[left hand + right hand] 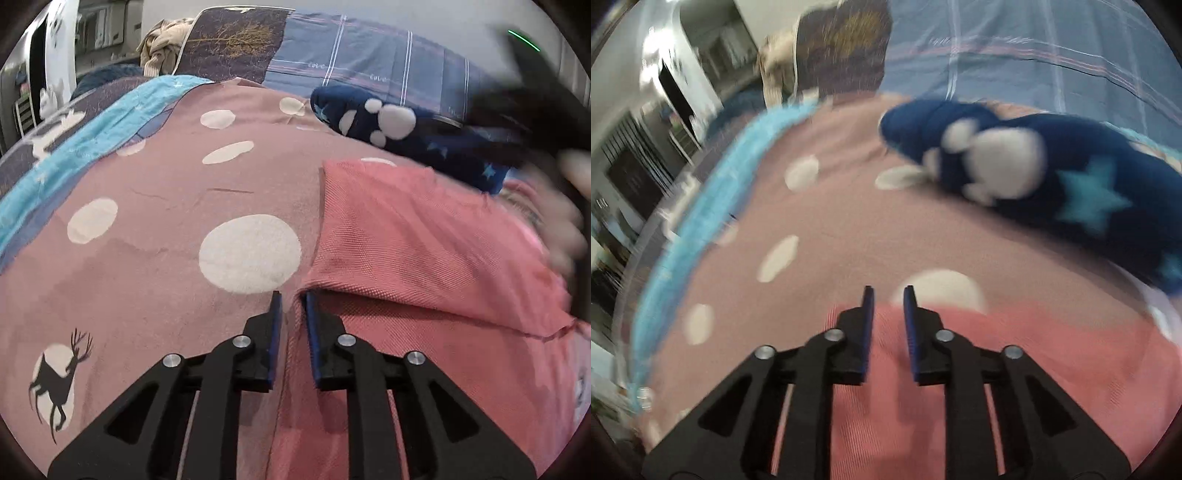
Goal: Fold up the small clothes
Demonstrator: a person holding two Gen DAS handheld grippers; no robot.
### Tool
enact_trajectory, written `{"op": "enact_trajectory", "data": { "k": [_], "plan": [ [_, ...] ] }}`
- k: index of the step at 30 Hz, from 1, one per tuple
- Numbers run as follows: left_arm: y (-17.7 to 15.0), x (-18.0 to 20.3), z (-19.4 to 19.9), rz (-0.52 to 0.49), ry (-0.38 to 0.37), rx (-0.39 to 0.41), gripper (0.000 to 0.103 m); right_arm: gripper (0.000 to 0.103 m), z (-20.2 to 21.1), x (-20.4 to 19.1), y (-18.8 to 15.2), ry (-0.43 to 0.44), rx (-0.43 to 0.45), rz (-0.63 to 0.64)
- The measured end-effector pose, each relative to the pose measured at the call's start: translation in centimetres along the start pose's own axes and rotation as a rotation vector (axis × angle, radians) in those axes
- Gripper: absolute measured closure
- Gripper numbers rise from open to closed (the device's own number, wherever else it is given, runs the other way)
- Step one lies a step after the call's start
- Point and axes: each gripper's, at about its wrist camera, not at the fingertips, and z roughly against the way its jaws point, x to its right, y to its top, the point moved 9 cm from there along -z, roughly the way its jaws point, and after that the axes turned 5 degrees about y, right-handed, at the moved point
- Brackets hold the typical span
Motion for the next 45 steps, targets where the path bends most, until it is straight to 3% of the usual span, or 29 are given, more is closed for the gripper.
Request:
{"op": "enact_trajectory", "data": {
  "k": [3, 8, 11, 13, 14, 16, 18, 20, 22, 25, 27, 28, 30, 32, 38, 40, 41, 45],
  "plan": [
    [0.4, -0.6, 2.4, 0.033, -0.043, 0.038, 0.087, 0.084, 8.7, 3.2, -3.7, 0.045, 0.016, -0.013],
    [3.1, 4.2, 6.4, -0.038, -0.173, 0.138, 0.083, 0.084, 16.6, 8.9, -12.1, 0.086, -0.013, -0.076],
    [2.8, 8.2, 3.4, -0.133, -0.176, 0.067, 0.077, 0.076, 17.4, 13.9, -16.2, -0.059, -0.031, -0.159],
    [0.7, 9.9, -0.8, -0.202, -0.126, -0.051, 0.077, 0.095, 16.8, 17.7, -18.8, -0.212, -0.048, -0.215],
    [-0.5, 10.2, -2.7, -0.225, -0.101, -0.096, 0.075, 0.096, 17.1, 17.9, -18.9, -0.196, -0.014, -0.217],
    [-0.3, 10.4, -2.4, -0.234, -0.090, -0.060, 0.075, 0.095, 18.5, 17.4, -19.5, -0.170, 0.018, -0.246],
    [-0.4, 10.5, -2.3, -0.240, -0.087, -0.067, 0.075, 0.085, 21.4, 16.8, -20.0, -0.121, 0.099, -0.288],
    [-0.3, 10.5, -1.9, -0.236, -0.090, -0.063, 0.075, 0.082, 24.9, 17.9, -21.2, -0.109, 0.186, -0.331],
    [-0.2, 10.7, -1.4, -0.230, -0.092, -0.059, 0.075, 0.081, 28.5, 20.8, -22.9, -0.150, 0.263, -0.422],
    [-0.2, 13.1, 0.4, -0.206, -0.210, -0.046, 0.074, 0.078, 34.6, 27.0, -26.7, -0.213, 0.385, -0.635],
    [-0.4, 15.2, 0.7, -0.228, -0.242, -0.043, 0.073, 0.076, 37.9, 31.0, -29.8, -0.240, 0.458, -0.793],
    [-0.7, 16.3, 0.6, -0.246, -0.252, -0.051, 0.072, 0.074, 39.7, 33.1, -31.7, -0.246, 0.501, -0.897],
    [-1.4, 17.7, 0.0, -0.270, -0.252, -0.071, 0.072, 0.074, 41.3, 35.2, -33.3, -0.220, 0.563, -0.983],
    [-2.1, 18.5, -0.7, -0.298, -0.232, -0.079, 0.065, 0.070, 42.2, 36.5, -34.1, -0.176, 0.618, -1.039],
    [-2.8, 19.0, -1.2, -0.330, -0.225, -0.076, 0.056, 0.062, 42.8, 38.2, -34.3, -0.207, 0.712, -1.129],
    [-3.0, 19.1, -1.3, -0.344, -0.213, -0.069, 0.054, 0.072, 42.6, 38.6, -33.6, -0.260, 0.721, -1.103],
    [-3.1, 19.2, -1.2, -0.352, -0.205, -0.065, 0.053, 0.094, 42.9, 39.0, -33.2, -0.286, 0.713, -1.089],
    [-3.2, 19.4, -1.1, -0.367, -0.193, -0.059, 0.051, 0.098, 42.8, 37.6, -29.6, -0.235, 0.727, -1.005]
  ]
}}
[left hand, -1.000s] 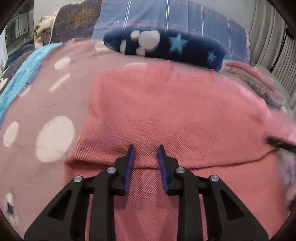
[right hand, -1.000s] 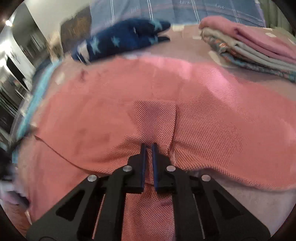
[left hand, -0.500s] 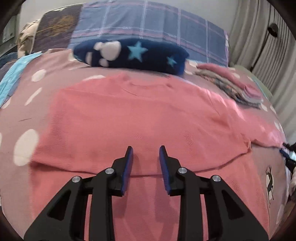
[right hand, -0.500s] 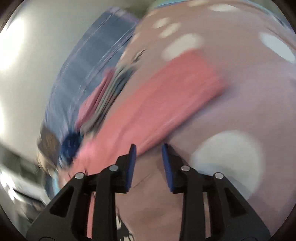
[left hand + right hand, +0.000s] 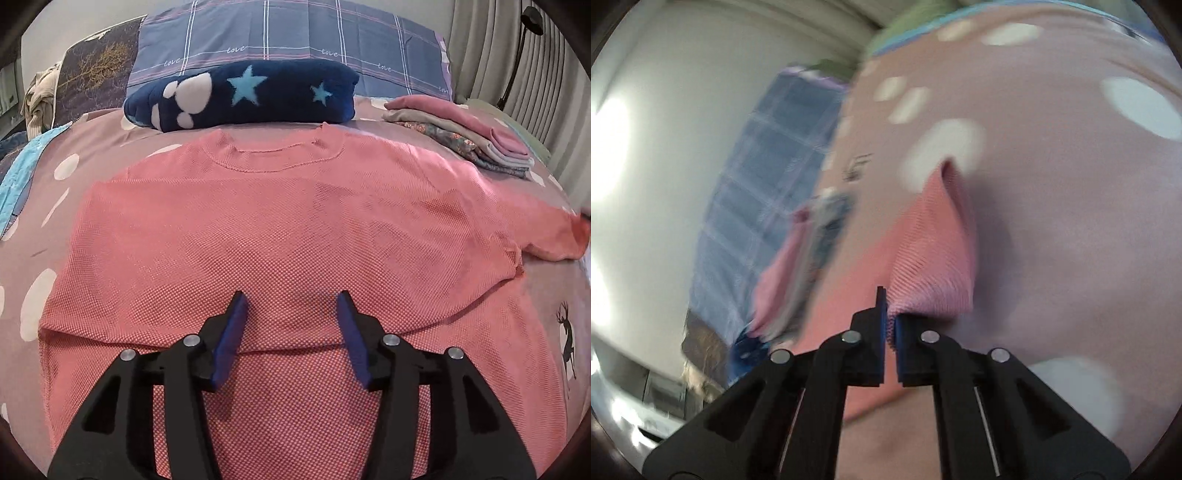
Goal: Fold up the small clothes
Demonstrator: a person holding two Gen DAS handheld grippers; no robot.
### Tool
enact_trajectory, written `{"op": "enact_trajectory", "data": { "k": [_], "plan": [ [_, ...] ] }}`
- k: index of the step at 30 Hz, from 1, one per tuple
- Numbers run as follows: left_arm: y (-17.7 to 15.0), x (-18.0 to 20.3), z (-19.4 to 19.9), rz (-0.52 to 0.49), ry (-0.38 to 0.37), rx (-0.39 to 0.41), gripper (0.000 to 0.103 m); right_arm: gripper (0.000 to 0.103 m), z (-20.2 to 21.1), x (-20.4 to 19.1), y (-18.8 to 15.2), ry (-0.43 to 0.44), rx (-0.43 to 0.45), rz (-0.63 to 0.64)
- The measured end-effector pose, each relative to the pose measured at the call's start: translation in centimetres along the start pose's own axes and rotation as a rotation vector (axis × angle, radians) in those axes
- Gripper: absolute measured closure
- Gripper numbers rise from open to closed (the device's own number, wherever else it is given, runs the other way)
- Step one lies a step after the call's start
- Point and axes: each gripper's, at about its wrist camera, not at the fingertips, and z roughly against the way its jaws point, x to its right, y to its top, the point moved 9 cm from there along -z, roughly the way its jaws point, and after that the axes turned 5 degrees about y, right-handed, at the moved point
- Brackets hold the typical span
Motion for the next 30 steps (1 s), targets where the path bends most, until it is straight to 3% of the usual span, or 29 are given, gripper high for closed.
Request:
{"op": "enact_trajectory", "data": {
  "k": [3, 5, 8, 10, 12, 15, 17, 21, 26, 29, 30],
  "plan": [
    [0.1, -0.2, 0.1, 0.017, -0.020, 0.002, 0.050, 0.098, -1.9, -8.0, -3.0, 0.147, -0.068, 0.147],
    [0.1, -0.4, 0.2, 0.040, -0.049, 0.006, 0.050, 0.098, -3.4, -14.5, -6.7, 0.271, -0.150, 0.257],
    [0.6, -1.6, 1.0, 0.128, -0.129, 0.022, 0.050, 0.098, -5.5, -23.0, -14.5, 0.444, -0.299, 0.412],
    [1.1, -2.8, 2.3, 0.202, -0.215, 0.047, 0.050, 0.098, -6.7, -25.7, -19.5, 0.491, -0.400, 0.488],
    [1.7, -3.5, 3.3, 0.212, -0.256, 0.073, 0.050, 0.098, -8.2, -26.5, -24.1, 0.482, -0.488, 0.571],
    [2.5, -3.6, 4.2, 0.181, -0.283, 0.091, 0.050, 0.098, -9.6, -25.6, -28.1, 0.434, -0.566, 0.655],
    [2.9, -3.0, 4.2, 0.207, -0.353, 0.075, 0.049, 0.098, -10.0, -24.4, -30.5, 0.408, -0.627, 0.666],
    [3.5, -0.7, 3.6, 0.237, -0.479, 0.030, 0.046, 0.097, -10.6, -23.0, -32.9, 0.363, -0.666, 0.717],
    [3.5, 0.5, 2.3, 0.274, -0.515, -0.027, 0.044, 0.094, -10.4, -22.3, -33.4, 0.346, -0.655, 0.813],
    [3.2, 0.1, 1.5, 0.328, -0.542, -0.052, 0.044, 0.070, -10.8, -22.3, -34.5, 0.347, -0.682, 0.868],
    [3.1, 0.0, 1.2, 0.347, -0.559, -0.065, 0.044, 0.068, -10.6, -22.2, -34.9, 0.359, -0.699, 0.869]
  ]
}}
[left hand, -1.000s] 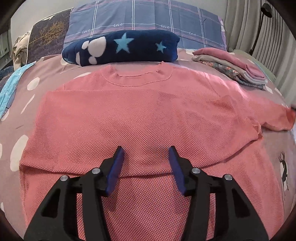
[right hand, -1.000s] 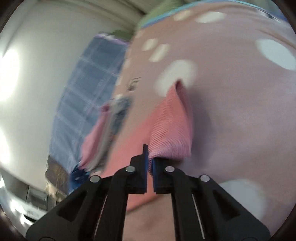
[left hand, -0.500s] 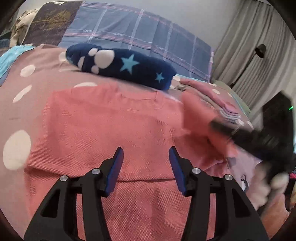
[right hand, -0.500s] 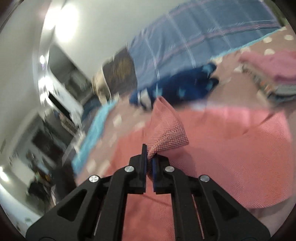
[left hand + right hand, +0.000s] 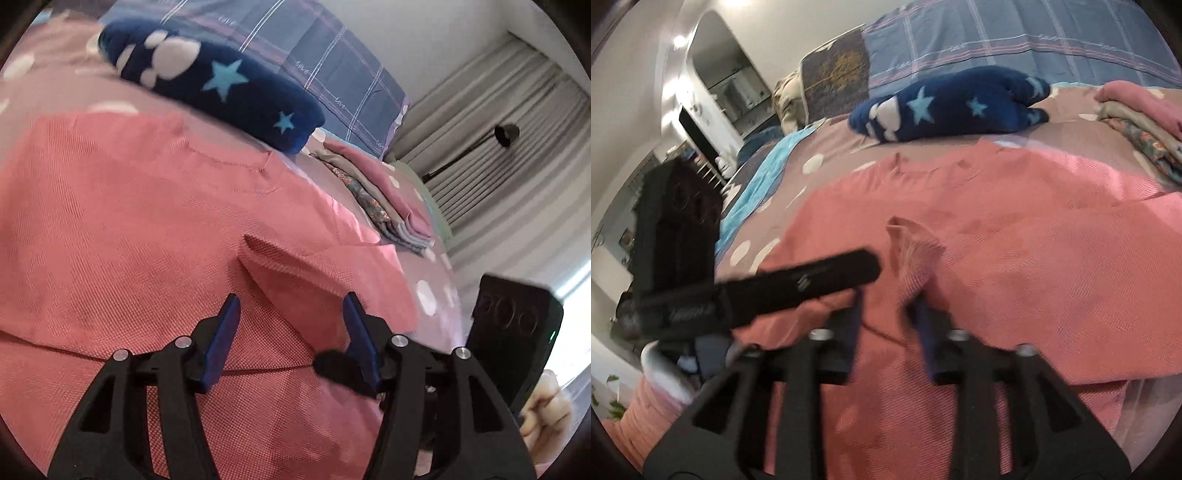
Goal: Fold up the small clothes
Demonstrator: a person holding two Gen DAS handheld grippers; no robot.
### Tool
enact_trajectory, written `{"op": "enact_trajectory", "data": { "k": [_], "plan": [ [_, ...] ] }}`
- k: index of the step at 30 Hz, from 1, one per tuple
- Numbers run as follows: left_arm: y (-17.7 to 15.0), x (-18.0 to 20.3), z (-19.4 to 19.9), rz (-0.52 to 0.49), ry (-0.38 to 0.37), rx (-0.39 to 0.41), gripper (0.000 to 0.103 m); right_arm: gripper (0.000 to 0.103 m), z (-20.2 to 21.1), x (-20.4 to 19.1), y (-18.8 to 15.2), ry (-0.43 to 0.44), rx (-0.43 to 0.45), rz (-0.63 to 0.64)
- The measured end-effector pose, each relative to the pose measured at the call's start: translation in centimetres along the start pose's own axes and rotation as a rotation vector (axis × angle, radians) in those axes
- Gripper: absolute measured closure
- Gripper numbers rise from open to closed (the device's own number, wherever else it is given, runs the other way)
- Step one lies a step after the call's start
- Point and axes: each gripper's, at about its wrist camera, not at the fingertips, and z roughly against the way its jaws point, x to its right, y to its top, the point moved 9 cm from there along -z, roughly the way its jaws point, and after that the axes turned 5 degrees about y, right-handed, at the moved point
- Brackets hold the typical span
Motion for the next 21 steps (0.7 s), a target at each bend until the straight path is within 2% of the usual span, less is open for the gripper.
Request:
{"op": "enact_trajectory", "data": {
  "k": [3, 7, 13, 15, 16, 17, 21],
  "plan": [
    [-0.1, -0.5, -0.5, 0.046, -0.016, -0.020, 0.044, 0.067, -0.1, 0.1, -0.4, 0.015, -0.020, 0.004],
    [-0.2, 0.0, -1.2, 0.037, -0.008, -0.033, 0.044, 0.067, -0.5, 0.8, -1.4, 0.013, -0.045, -0.026],
    [-0.5, 0.2, -1.8, 0.027, 0.010, -0.040, 0.042, 0.065, -0.7, -0.5, -2.1, 0.041, -0.059, 0.033],
    [-0.6, 0.2, -2.0, 0.019, 0.021, -0.043, 0.060, 0.065, -0.9, -0.6, -2.2, 0.032, -0.066, 0.041],
    [-0.7, 0.5, -2.1, 0.009, 0.014, -0.046, 0.082, 0.065, -0.8, -0.6, -2.3, 0.027, -0.065, 0.043],
    [-0.7, 0.7, -2.2, 0.001, 0.010, -0.048, 0.094, 0.065, -0.7, -0.6, -2.3, 0.027, -0.063, 0.041],
    [0.5, 2.6, -1.2, -0.063, 0.016, 0.004, 0.099, 0.065, 0.5, -0.1, -2.4, 0.004, -0.057, 0.042]
  ]
}}
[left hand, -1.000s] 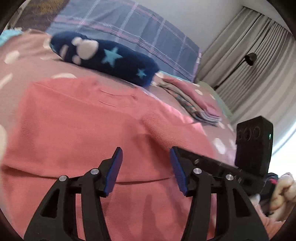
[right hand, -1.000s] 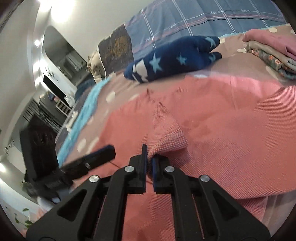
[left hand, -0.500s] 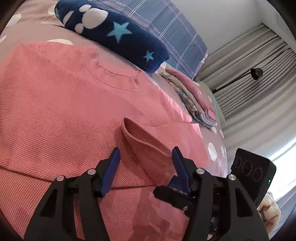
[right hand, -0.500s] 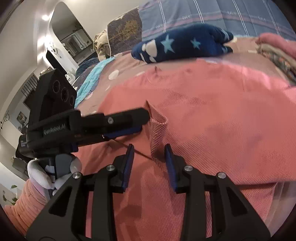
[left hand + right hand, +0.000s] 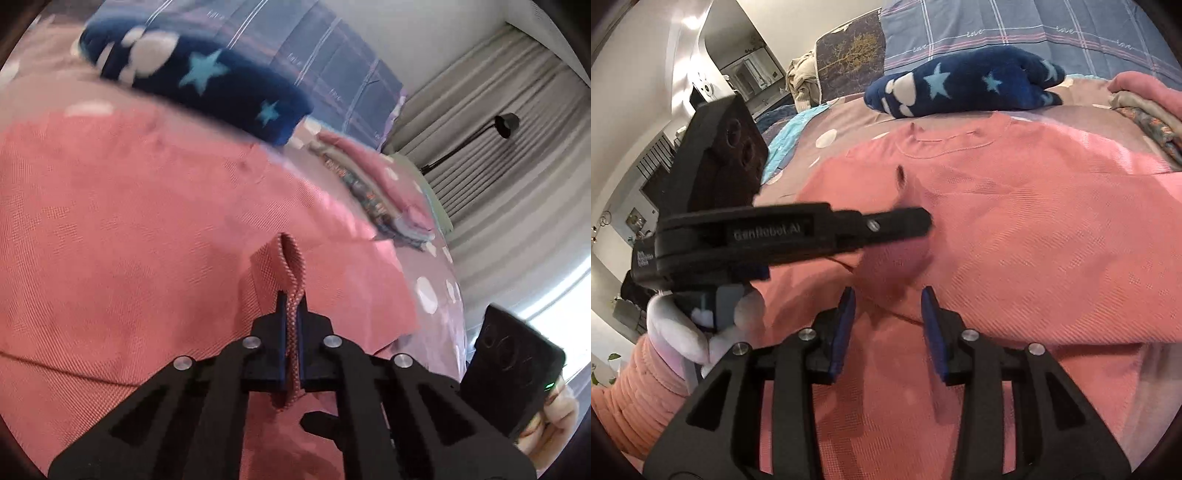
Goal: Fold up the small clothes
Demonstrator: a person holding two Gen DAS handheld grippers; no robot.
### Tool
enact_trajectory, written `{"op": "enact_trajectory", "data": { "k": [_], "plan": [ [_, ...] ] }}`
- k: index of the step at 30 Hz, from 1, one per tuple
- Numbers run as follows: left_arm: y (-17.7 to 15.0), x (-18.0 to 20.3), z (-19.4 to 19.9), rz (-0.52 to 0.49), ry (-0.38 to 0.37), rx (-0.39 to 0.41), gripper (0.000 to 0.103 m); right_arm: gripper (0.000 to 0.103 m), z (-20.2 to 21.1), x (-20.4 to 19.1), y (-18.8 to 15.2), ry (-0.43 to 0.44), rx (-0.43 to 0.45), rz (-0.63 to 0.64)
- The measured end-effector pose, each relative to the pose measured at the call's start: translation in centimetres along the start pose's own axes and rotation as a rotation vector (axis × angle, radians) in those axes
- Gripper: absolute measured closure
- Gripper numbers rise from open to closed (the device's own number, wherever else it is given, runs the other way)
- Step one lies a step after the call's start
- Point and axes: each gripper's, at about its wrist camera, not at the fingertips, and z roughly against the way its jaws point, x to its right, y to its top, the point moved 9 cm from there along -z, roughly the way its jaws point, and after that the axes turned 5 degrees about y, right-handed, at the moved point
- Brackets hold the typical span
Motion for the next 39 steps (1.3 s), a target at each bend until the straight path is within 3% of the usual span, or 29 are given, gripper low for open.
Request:
{"op": "enact_trajectory", "data": {
  "k": [8, 12, 14, 17, 18, 19, 20, 24, 27, 28, 29, 30, 34, 39],
  "plan": [
    [6.2, 5.3, 6.9, -0.152, -0.027, 0.192, 0.100, 0.060, 5.7, 5.5, -1.9, -0.110, 0.061, -0.100],
    [8.6, 4.7, 10.4, -0.186, 0.039, 0.276, 0.100, 0.056, 8.4, 10.1, -2.4, -0.216, 0.129, -0.234],
    [9.4, 3.5, 11.7, -0.168, 0.053, 0.296, 0.100, 0.060, 8.7, 11.2, -3.1, -0.239, 0.131, -0.266],
    [8.3, 1.4, 10.7, -0.145, 0.077, 0.233, 0.096, 0.059, 9.1, 10.9, -3.4, -0.236, 0.143, -0.245],
    [7.4, 0.5, 9.8, -0.150, 0.106, 0.192, 0.090, 0.058, 9.0, 10.6, -3.4, -0.240, 0.141, -0.236],
    [6.0, -0.6, 8.2, -0.153, 0.140, 0.138, 0.074, 0.058, 8.9, 10.4, -3.4, -0.240, 0.137, -0.228],
    [4.7, -1.4, 6.8, -0.147, 0.161, 0.092, 0.067, 0.058, 8.7, 10.2, -3.4, -0.233, 0.133, -0.225],
    [-0.7, -4.0, 1.0, -0.093, 0.170, -0.090, 0.067, 0.057, 8.5, 10.1, -3.7, -0.242, 0.126, -0.210],
    [-1.2, -4.1, -0.4, -0.119, 0.193, -0.068, 0.066, 0.060, 9.0, 9.5, -3.5, -0.234, 0.140, -0.191],
    [-1.0, -3.6, -0.3, -0.122, 0.162, -0.063, 0.085, 0.064, 9.2, 9.1, -3.4, -0.228, 0.147, -0.175],
    [-0.6, -2.9, -0.2, -0.100, 0.083, -0.076, 0.102, 0.067, 9.3, 8.7, -3.3, -0.223, 0.149, -0.160],
    [-0.1, -2.1, 0.2, -0.073, 0.022, -0.074, 0.101, 0.067, 9.3, 8.6, -3.2, -0.222, 0.149, -0.154],
    [3.1, 1.6, 4.0, -0.163, 0.010, 0.063, 0.101, 0.067, 9.4, 8.2, -3.0, -0.212, 0.150, -0.153],
    [6.1, 5.2, 7.9, -0.243, -0.003, 0.168, 0.101, 0.067, 8.5, 6.9, -2.5, -0.177, 0.133, -0.109]
  ]
}}
